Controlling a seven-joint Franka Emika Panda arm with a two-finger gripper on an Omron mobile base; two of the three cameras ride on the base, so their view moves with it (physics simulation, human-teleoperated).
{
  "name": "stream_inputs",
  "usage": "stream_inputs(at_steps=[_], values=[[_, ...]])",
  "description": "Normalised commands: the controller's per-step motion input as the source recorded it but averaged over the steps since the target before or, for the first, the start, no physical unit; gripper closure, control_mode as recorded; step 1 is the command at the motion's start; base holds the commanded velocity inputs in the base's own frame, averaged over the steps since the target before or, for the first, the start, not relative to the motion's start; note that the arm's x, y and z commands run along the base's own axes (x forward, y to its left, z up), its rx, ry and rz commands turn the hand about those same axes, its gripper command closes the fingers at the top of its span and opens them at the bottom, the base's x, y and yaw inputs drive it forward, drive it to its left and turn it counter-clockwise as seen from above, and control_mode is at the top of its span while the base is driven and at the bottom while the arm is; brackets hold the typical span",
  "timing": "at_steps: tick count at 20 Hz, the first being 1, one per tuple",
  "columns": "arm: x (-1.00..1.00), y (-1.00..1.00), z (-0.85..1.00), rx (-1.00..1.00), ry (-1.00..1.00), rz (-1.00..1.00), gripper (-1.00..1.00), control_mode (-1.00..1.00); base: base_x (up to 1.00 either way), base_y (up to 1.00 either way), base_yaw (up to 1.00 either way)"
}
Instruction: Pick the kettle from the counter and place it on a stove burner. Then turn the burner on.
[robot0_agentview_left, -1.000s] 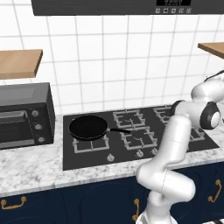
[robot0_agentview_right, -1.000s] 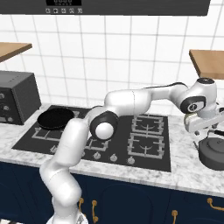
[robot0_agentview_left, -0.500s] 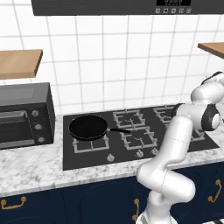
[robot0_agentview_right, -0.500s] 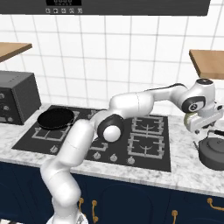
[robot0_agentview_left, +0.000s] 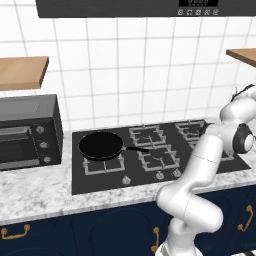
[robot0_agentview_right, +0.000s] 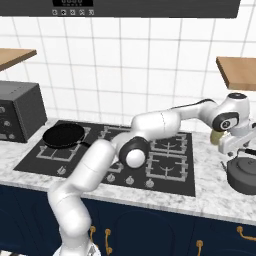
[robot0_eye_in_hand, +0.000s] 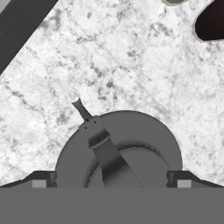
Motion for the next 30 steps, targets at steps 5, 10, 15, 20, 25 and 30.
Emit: stream_inputs(at_steps=[5, 10, 15, 20, 25, 30], values=[[0.00, -0.03, -0.02, 0.00, 0.00, 0.01, -1.00, -1.00, 0.00, 0.00, 0.00], [0.02, -0.07, -0.13, 0.00, 0.00, 0.01, -1.00, -1.00, 0.00, 0.00, 0.00], [0.00, -0.10, -0.20, 0.00, 0.00, 0.00, -1.00, -1.00, 0.00, 0.00, 0.00], [0.00, -0.04, -0.06, 0.00, 0.00, 0.00, -1.00, -1.00, 0.00, 0.00, 0.00], [0.00, 0.00, 0.00, 0.00, 0.00, 0.00, 1.00, -1.00, 0.00, 0.00, 0.00], [-0.05, 0.00, 0.00, 0.00, 0.00, 0.00, 1.00, -1.00, 0.00, 0.00, 0.00]])
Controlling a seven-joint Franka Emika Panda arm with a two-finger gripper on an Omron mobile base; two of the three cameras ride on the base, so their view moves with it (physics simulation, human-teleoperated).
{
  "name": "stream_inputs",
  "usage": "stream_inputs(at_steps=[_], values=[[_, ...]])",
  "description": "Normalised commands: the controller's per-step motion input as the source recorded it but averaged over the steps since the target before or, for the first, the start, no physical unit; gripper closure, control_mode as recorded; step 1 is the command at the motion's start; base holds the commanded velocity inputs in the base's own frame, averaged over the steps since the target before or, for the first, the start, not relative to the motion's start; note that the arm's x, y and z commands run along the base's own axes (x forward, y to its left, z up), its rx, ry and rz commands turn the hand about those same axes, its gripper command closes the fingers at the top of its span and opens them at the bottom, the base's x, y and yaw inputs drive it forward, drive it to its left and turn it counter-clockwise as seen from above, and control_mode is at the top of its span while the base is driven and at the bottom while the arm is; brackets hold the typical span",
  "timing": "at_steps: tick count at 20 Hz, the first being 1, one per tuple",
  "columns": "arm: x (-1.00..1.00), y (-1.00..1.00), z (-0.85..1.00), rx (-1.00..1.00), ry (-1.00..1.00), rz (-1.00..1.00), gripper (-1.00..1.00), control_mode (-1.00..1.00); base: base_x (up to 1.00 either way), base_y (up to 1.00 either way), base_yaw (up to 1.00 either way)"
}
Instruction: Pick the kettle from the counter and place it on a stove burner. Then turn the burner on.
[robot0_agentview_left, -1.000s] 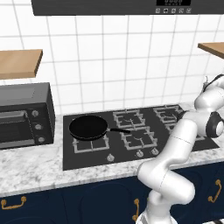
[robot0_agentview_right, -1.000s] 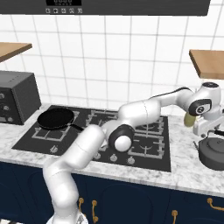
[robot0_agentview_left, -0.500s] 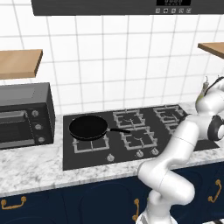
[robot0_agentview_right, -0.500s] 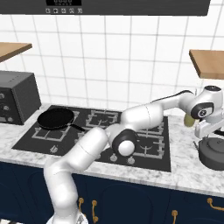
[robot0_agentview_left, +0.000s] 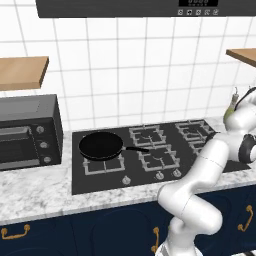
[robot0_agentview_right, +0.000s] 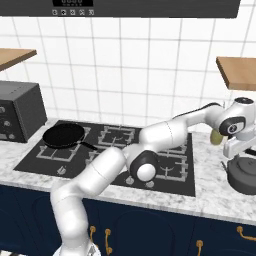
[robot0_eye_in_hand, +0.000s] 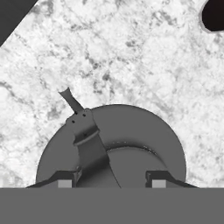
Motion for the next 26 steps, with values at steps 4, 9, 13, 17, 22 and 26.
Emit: stream_inputs(at_steps=[4, 9, 13, 17, 22, 26], values=[[-0.72, 0.02, 0.00, 0.00, 0.00, -0.02, 1.00, -1.00, 0.00, 0.00, 0.00], [-0.97, 0.19, 0.01, -0.02, 0.00, -0.02, 1.00, -1.00, 0.00, 0.00, 0.00], [-0.58, 0.51, 0.06, -0.12, 0.00, 0.00, 1.00, -1.00, 0.00, 0.00, 0.00], [-0.42, 0.48, 0.19, -0.13, 0.00, -0.08, 1.00, -1.00, 0.00, 0.00, 0.00], [-0.28, 0.81, 0.09, -0.16, 0.00, -0.20, 1.00, -1.00, 0.00, 0.00, 0.00], [0.03, 1.00, 0.02, -0.13, -0.03, -0.22, 1.00, -1.00, 0.00, 0.00, 0.00]])
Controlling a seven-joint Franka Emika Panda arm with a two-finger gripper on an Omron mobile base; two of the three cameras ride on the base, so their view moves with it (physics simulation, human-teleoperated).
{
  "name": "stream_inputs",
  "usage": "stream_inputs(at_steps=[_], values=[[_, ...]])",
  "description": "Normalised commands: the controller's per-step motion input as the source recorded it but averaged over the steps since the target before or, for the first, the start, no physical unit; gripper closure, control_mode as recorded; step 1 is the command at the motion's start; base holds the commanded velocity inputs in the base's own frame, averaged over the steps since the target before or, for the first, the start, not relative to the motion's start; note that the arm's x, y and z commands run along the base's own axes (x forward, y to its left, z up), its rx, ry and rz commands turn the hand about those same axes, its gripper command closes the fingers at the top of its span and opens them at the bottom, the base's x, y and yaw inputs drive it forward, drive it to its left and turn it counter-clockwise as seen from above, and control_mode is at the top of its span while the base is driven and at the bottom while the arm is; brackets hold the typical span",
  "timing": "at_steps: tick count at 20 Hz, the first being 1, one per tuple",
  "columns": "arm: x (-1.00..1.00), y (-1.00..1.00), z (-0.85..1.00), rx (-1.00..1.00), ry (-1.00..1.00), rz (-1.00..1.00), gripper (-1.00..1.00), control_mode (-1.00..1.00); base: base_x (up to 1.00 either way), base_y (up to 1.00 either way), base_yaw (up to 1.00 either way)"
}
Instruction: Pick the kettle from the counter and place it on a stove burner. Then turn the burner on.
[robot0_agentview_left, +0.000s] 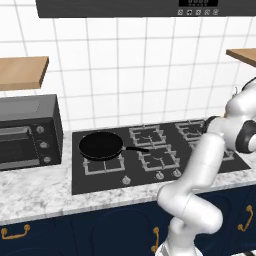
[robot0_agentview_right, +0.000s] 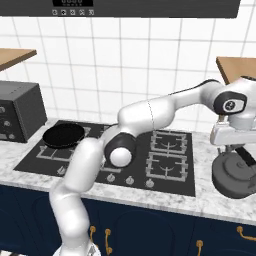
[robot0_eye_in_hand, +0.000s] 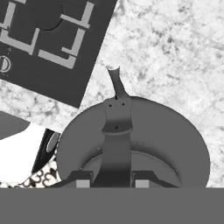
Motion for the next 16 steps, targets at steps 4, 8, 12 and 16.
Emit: stream_inputs(at_steps=[4, 8, 12, 16], values=[[0.24, 1.00, 0.03, -0.07, 0.00, -0.20, 1.00, -1.00, 0.00, 0.00, 0.00], [0.33, 1.00, 0.00, -0.07, 0.00, -0.18, 1.00, -1.00, 0.00, 0.00, 0.00], [0.47, 0.98, 0.00, -0.05, 0.00, -0.16, 1.00, -1.00, 0.00, 0.00, 0.00], [0.61, 0.83, 0.00, -0.05, 0.01, -0.19, 1.00, -1.00, 0.00, 0.00, 0.00]])
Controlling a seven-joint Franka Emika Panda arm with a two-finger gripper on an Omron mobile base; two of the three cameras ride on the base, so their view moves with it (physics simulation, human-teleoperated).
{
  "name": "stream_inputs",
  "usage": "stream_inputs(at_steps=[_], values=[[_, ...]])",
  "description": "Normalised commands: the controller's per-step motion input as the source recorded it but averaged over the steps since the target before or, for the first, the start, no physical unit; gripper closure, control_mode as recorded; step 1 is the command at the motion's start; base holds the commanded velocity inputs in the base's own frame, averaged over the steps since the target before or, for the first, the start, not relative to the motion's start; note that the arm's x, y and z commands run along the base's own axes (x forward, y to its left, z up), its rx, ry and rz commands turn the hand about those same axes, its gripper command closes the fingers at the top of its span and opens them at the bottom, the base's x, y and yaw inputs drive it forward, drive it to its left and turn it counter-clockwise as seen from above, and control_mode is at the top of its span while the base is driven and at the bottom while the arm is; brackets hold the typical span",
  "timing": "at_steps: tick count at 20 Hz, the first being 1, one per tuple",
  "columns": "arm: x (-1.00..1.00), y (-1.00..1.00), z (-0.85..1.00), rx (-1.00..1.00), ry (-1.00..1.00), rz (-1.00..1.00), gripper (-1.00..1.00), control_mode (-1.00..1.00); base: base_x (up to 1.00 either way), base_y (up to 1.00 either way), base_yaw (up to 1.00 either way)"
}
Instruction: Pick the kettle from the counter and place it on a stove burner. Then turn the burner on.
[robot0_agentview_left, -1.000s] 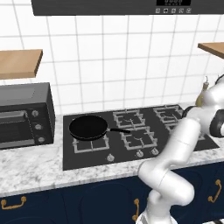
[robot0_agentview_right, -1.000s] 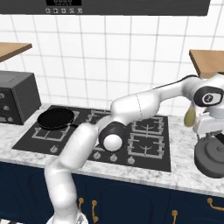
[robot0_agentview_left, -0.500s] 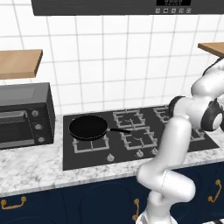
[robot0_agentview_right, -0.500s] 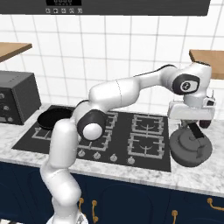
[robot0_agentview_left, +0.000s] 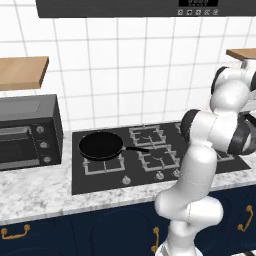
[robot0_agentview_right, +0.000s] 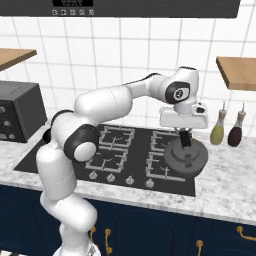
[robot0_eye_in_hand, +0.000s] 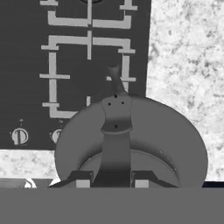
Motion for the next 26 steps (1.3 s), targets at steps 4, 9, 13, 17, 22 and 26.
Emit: stream_inputs(at_steps=[4, 9, 13, 17, 22, 26], values=[[0.66, 0.48, 0.00, 0.00, 0.00, -0.09, 1.00, -1.00, 0.00, 0.00, 0.00], [0.78, 0.13, 0.10, 0.00, 0.07, -0.09, 1.00, -1.00, 0.00, 0.00, 0.00], [0.54, 0.00, 0.02, 0.06, 0.04, -0.05, 1.00, -1.00, 0.00, 0.00, 0.00], [0.56, 0.00, -0.01, 0.13, 0.00, -0.02, 1.00, -1.00, 0.00, 0.00, 0.00], [0.36, -0.01, -0.20, 0.04, 0.06, 0.00, 1.00, -1.00, 0.00, 0.00, 0.00], [0.12, 0.00, -0.29, 0.00, 0.11, 0.00, 1.00, -1.00, 0.00, 0.00, 0.00]])
